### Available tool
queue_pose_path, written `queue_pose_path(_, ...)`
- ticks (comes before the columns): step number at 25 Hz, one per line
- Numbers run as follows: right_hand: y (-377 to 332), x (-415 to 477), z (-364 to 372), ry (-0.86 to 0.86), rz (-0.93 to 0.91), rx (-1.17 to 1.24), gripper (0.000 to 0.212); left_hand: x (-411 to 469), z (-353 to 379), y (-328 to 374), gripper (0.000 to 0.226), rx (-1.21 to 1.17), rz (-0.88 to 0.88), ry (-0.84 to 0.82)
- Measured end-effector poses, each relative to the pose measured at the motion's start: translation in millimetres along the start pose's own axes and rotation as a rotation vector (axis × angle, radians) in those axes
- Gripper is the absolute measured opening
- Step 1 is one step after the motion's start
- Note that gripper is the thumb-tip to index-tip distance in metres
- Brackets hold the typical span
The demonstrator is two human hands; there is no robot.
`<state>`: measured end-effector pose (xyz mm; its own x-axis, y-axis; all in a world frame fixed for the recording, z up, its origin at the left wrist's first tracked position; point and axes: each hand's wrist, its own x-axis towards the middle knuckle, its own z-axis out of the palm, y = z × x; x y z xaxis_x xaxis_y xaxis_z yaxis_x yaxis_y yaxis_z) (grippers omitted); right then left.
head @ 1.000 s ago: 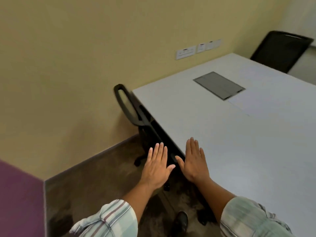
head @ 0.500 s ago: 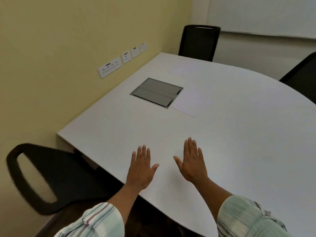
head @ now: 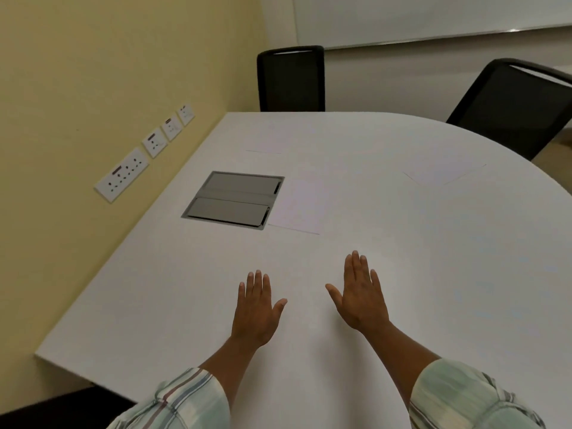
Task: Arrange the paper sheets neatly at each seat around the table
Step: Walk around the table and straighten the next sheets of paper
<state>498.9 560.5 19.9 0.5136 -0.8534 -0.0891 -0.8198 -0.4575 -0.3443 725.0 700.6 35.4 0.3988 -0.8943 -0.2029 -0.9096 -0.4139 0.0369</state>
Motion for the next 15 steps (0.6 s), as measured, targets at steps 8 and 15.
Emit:
queue_pose_path(8, -23, 129, 26, -0.125, 0.044, -0.053, 0.086, 169, -2, -27, 0.077, -0.129, 0.104, -0.081)
queue_pose_path(15, -52, 252, 69, -0.202, 0.090, -0.033, 0.082, 319, 12, -50, 0.063, -0.472, 0.023, -0.067)
